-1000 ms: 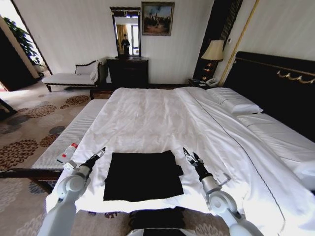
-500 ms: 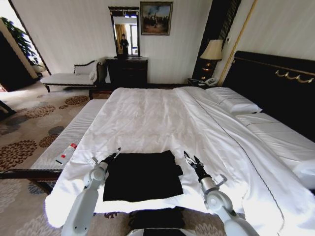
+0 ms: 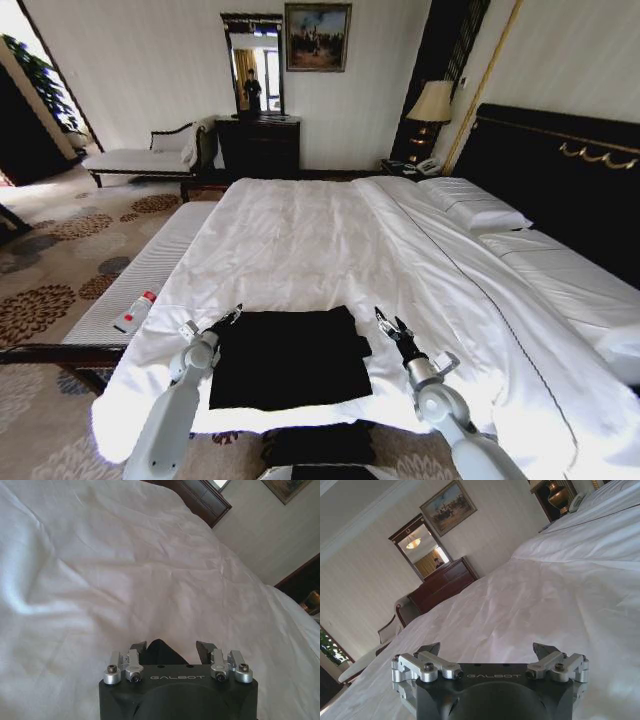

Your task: Fold the clothes on the bed.

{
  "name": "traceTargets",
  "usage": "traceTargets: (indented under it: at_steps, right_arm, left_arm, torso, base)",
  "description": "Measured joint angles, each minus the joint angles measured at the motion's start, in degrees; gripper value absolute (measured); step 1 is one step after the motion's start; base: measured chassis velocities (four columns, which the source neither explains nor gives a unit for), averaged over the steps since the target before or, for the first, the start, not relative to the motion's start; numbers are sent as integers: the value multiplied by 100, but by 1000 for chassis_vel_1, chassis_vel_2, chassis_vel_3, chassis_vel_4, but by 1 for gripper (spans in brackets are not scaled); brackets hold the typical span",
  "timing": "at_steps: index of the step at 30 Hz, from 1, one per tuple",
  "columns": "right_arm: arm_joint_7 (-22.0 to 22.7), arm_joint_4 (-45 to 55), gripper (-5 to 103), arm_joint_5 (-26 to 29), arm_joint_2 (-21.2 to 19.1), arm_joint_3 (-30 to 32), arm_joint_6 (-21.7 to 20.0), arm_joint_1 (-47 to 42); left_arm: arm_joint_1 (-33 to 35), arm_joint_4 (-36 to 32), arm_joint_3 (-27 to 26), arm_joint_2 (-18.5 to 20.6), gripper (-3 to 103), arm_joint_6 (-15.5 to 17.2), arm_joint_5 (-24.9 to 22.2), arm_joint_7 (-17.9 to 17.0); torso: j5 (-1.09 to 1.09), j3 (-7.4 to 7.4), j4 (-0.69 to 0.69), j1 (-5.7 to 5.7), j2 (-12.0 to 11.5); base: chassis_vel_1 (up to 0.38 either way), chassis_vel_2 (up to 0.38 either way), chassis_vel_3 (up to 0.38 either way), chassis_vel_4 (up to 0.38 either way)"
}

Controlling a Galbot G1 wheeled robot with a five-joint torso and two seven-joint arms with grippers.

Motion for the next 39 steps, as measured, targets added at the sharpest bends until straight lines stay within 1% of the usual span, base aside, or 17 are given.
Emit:
traceTargets:
  at_steps: [1,2,3,10,11,15,22,26,28,34,35,37,39]
  right_arm:
    - [0,-10,100,-10,10,-5,0,-20]
    - [0,-13,100,-15,15,-6,0,-31]
    - [0,-13,100,-23,19,-6,0,-48]
    - [5,23,100,-36,11,21,0,-116]
    - [6,32,100,-39,10,34,0,-132]
    - [18,46,100,-46,14,63,1,-156]
    - [25,85,100,-59,38,88,11,-194]
    - [35,93,100,-89,67,89,15,-224]
    - [51,102,100,-106,73,89,15,-235]
    - [92,146,100,-135,77,99,15,-282]
    - [92,146,100,-135,77,99,15,-282]
    - [101,157,100,-142,82,108,15,-302]
    - [102,158,100,-146,85,116,15,-310]
  left_arm:
    - [38,4,1,-4,56,2,23,7]
    - [43,19,7,-23,56,2,44,14]
    - [44,52,21,-73,58,2,85,23]
    - [-27,179,35,-266,61,-6,204,24]
    - [-29,181,30,-275,64,-6,206,16]
    - [-1,163,-19,-280,65,-4,207,-3]
    - [117,51,-152,-141,67,2,141,-9]
    - [122,77,-154,-139,68,-2,145,-8]
    - [87,114,-129,-194,66,-5,160,-8]
    - [-107,298,-83,-363,65,-26,221,-21]
    - [-107,298,-83,-363,65,-26,221,-21]
    - [-133,308,-80,-378,61,-28,220,-26]
    - [-135,307,-80,-378,61,-29,218,-26]
  torso:
    - [0,0,0,0,0]
    - [1,0,-1,0,0]
    - [0,0,-1,0,0]
    - [-1,0,-3,0,0]
    - [0,0,-2,0,0]
    - [-1,0,-2,0,0]
    - [0,0,-1,0,0]
    - [0,0,-1,0,0]
    - [0,0,0,0,0]
    - [0,0,-2,0,0]
    - [0,0,-2,0,0]
    - [0,0,-2,0,0]
    - [0,0,-2,0,0]
  base:
    - [0,0,0,0]
    - [0,0,0,0]
    - [0,0,0,0]
    - [0,0,0,0]
    - [0,0,0,0]
    - [0,0,0,0]
    - [0,0,0,0]
    - [0,0,0,0]
    - [0,0,0,0]
    - [0,0,0,0]
    - [0,0,0,0]
    - [0,0,0,0]
    - [0,0,0,0]
